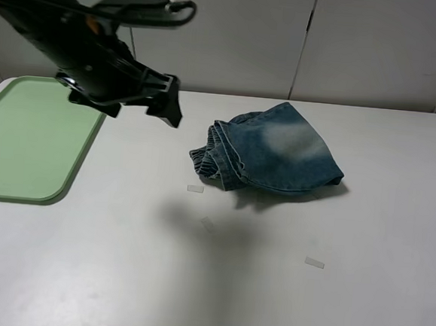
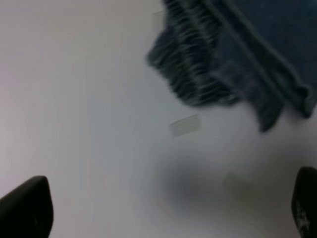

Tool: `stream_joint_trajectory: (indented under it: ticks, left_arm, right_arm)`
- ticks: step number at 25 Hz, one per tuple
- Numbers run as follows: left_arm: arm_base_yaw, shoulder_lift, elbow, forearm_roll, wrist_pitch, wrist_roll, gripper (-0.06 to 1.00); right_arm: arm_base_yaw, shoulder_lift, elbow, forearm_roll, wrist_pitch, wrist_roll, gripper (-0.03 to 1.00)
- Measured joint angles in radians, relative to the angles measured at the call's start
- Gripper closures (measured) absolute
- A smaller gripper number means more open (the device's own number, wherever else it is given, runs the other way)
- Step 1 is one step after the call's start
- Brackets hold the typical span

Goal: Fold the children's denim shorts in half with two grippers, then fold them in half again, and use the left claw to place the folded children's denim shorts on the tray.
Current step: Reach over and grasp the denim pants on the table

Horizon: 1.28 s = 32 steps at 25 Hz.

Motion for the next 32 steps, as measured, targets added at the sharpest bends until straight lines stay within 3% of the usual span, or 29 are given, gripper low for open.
stream_joint_trajectory:
  ticks: [4,8,15,18,32]
  left_arm:
    - [-0.133,0.201,-0.113,-0.002,-0.086,-0.080,-0.01]
    - [-0.171,0.326,-0.186,-0.003,-0.113,-0.136,-0.02]
    - [-0.180,0.464,-0.255,-0.048,-0.134,-0.148,-0.05]
    - [-0.181,0.512,-0.261,-0.098,-0.191,-0.168,-0.05]
    - [-0.181,0.599,-0.263,-0.109,-0.275,-0.330,-0.05]
  right_arm:
    - [0.000,0.000,0.000,0.000,0.000,0.000,0.27]
    - [0.000,0.000,0.000,0.000,0.000,0.000,0.27]
    - [0.000,0.000,0.000,0.000,0.000,0.000,0.27]
    - [0.000,0.000,0.000,0.000,0.000,0.000,0.27]
    - [0.000,0.000,0.000,0.000,-0.001,0.000,0.27]
